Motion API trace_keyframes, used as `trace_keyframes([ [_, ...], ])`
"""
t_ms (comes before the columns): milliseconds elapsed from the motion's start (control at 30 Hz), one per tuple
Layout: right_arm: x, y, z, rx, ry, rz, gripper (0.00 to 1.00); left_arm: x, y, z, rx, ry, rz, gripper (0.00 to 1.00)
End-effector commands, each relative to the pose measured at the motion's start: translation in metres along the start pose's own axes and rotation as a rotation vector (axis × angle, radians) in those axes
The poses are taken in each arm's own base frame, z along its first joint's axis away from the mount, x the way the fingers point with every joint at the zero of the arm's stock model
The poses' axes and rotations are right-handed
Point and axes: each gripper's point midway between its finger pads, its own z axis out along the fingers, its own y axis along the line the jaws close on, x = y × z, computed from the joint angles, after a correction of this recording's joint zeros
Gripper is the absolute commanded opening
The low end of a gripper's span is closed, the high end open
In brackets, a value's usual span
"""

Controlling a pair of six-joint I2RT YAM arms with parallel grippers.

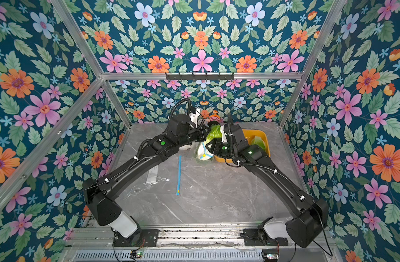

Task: Put the chinese cabbages into a zipper bag and zip it
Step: Place the Chinese cabbage in the zipper food storage bag.

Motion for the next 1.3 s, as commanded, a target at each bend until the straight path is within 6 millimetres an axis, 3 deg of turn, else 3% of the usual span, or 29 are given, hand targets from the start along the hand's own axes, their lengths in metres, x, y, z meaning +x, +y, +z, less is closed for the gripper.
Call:
trace_keyframes([
  [0,-0.022,0.009,-0.011,-0.021,-0.121,-0.013,0.5,-0.006,-0.026,-0.009,0.127,-0.013,-0.036,0.0],
  [133,-0.021,0.012,0.003,-0.025,-0.085,-0.017,0.53,0.002,-0.038,-0.01,0.211,0.023,-0.076,0.0],
  [333,-0.009,-0.009,0.011,0.044,-0.069,-0.025,0.64,0.0,-0.03,-0.011,0.192,-0.017,-0.129,0.0],
  [500,-0.007,-0.003,0.005,0.022,-0.053,-0.042,0.65,-0.007,-0.017,-0.014,0.158,-0.071,-0.174,0.0],
  [800,0.002,0.002,-0.008,0.007,-0.012,-0.077,0.77,-0.016,0.003,-0.023,0.173,-0.157,-0.319,0.0],
  [967,0.006,0.002,-0.011,-0.006,0.011,-0.076,0.87,-0.016,0.005,-0.024,0.186,-0.165,-0.344,0.0],
  [1267,-0.001,-0.004,-0.021,-0.002,-0.008,-0.053,0.91,-0.015,0.014,-0.024,0.178,-0.18,-0.383,0.0],
])
